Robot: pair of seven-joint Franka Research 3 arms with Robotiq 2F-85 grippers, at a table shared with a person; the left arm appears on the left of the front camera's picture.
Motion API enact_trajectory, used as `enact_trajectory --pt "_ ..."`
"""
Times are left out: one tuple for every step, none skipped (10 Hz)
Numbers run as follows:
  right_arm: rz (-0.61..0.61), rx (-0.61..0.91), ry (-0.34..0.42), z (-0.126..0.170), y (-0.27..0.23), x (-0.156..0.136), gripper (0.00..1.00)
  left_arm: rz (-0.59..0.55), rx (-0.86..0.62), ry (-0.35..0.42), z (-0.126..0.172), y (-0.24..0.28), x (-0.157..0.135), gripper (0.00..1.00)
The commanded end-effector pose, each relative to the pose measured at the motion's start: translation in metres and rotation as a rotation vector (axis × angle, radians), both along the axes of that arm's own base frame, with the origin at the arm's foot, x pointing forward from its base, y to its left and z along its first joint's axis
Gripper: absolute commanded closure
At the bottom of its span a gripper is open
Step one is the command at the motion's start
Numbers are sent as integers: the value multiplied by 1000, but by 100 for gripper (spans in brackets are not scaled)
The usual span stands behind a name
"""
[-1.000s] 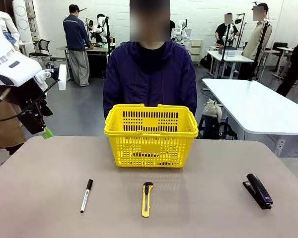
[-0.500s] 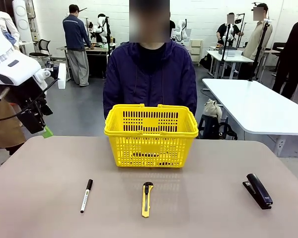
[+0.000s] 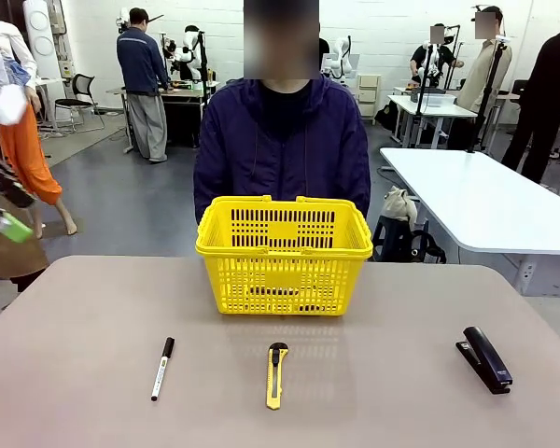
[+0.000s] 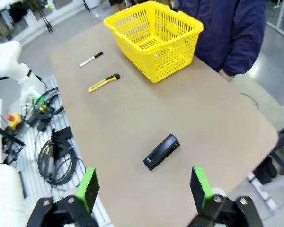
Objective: Place the items the person wants into the basket.
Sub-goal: Pick up the item the person points to and place it in the Market Basket.
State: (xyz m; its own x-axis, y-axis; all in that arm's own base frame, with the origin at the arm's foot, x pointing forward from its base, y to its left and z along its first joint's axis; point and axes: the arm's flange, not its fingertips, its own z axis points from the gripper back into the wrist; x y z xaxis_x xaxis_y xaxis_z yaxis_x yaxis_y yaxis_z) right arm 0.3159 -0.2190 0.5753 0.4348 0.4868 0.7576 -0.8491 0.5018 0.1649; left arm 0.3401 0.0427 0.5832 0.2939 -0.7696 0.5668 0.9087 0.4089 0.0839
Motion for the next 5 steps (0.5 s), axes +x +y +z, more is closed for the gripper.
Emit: enact_trajectory --pt "10 23 -23 0 1 1 0 -43 -137 -35 4 40 -7 0" --pt "10 23 -23 0 1 1 0 -83 -222 -85 10 76 -7 0" --pt "10 23 -23 0 1 1 0 -85 -268 -128 15 101 -5 0" --pt "10 23 -23 0 1 1 0 -59 -311 -176 15 123 -11 0" --pt "10 23 -23 0 1 1 0 -49 -337 -206 14 140 -21 0"
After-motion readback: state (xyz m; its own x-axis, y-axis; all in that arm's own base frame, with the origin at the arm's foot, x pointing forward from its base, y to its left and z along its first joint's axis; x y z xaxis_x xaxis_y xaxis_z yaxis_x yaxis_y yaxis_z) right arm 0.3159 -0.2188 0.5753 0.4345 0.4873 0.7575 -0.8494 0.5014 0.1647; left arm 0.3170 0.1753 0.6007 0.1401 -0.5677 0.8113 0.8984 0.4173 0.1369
